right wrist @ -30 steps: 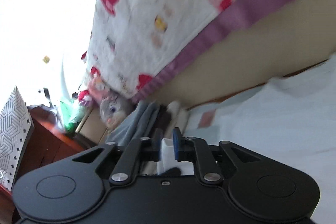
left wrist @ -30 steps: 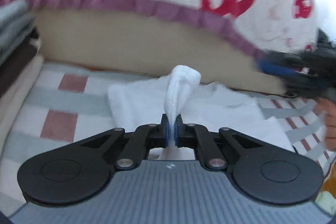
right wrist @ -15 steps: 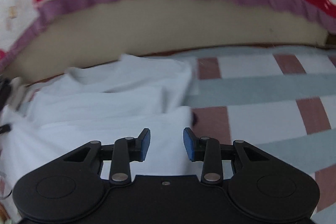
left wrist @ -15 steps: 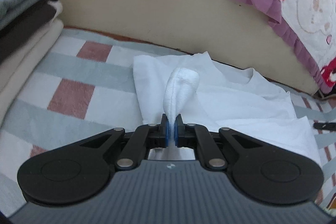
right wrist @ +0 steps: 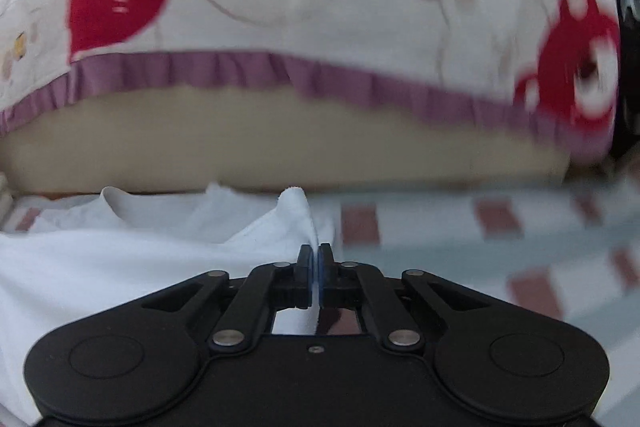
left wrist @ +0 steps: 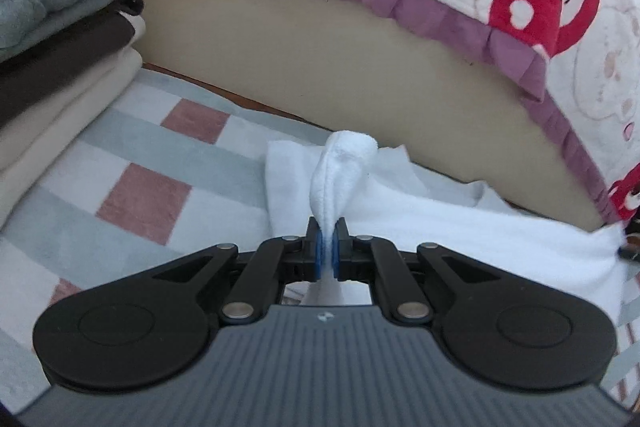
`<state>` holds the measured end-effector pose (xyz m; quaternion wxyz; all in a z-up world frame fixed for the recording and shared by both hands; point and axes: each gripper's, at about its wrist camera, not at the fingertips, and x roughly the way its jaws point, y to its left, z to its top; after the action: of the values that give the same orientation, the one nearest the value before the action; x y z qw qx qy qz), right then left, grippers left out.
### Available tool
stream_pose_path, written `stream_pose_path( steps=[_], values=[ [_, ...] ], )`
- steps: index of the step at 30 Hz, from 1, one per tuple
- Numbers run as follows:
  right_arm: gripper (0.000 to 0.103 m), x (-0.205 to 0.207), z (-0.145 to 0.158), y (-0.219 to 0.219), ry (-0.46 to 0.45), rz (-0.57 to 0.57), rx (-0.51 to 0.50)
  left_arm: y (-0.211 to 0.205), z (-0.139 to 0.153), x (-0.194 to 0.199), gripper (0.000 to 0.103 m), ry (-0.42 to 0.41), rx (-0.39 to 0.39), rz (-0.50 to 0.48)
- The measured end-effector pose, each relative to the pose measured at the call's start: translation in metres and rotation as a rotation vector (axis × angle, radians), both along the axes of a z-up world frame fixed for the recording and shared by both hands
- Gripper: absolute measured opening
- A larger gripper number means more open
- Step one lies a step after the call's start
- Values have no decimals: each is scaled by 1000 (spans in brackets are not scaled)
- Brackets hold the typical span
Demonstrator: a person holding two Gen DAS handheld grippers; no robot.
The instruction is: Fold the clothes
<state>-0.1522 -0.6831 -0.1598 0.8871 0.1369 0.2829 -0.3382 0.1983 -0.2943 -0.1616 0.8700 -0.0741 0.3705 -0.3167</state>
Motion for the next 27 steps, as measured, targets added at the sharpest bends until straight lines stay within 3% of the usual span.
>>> stream_pose_path(
  steps=[4, 10, 14, 18, 20, 24, 27],
  values=[
    [1, 3, -6, -4, -36, -25, 29, 3, 0, 2, 5, 19, -17, 6],
    [1, 10, 21, -10, -98, -11, -44, 2, 31, -6, 5, -86, -32, 16],
    [1, 26, 36, -31, -130, 24, -81, -18, 46, 15, 5, -177, 20, -6],
    [1, 60, 26, -50, -75, 50, -139, -47, 37, 54, 5, -234, 80, 15],
    [1, 78, 11, -61, -36, 50, -151, -62, 18, 73, 5, -212, 106, 19],
    [1, 107, -23, -73, 35, 41, -174, -76, -31, 98, 6, -75, 145, 26],
    [1, 120, -47, -79, 77, 22, -170, -73, -43, 106, 8, -42, 160, 35]
  ],
)
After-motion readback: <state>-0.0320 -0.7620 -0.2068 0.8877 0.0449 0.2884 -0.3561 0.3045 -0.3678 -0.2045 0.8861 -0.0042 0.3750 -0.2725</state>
